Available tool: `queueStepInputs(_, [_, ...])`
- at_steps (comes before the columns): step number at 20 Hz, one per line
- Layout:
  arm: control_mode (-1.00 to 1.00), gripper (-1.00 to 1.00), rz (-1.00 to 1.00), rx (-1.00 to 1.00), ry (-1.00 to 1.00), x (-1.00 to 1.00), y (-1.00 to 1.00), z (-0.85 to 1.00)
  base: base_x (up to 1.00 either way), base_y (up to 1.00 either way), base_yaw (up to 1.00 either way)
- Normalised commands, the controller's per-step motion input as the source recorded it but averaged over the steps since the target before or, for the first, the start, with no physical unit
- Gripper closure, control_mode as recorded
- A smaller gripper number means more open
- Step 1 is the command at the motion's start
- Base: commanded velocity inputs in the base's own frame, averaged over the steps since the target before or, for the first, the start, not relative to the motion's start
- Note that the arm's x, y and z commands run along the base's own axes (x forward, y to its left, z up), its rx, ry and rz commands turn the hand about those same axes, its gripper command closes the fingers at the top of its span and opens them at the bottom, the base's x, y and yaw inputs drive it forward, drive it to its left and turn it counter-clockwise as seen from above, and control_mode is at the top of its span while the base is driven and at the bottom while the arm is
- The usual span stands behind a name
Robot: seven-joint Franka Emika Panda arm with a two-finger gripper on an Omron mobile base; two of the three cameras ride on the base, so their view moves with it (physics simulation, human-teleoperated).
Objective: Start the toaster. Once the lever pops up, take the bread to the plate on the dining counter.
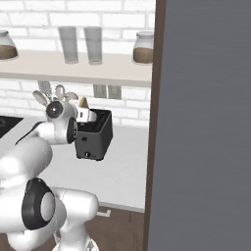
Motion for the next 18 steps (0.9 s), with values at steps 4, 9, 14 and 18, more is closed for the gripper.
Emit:
queueStepInputs(4, [-1.0,1.0,0.0,-0.02,0.03,-0.13,0.0,0.6,0.0,0.0,0.0])
queueStepInputs(9, [-1.0,1.0,0.0,-0.02,0.09,-0.28,0.0,0.42,0.0,0.0,0.0])
queueStepInputs(14, [-1.0,1.0,0.0,-0.05,0.13,-0.51,0.0,0.27,0.0,0.0,0.0])
queueStepInputs(18, [-1.0,1.0,0.0,-0.07,0.09,-0.62,-0.04,0.0,0.0,0.0,0.0])
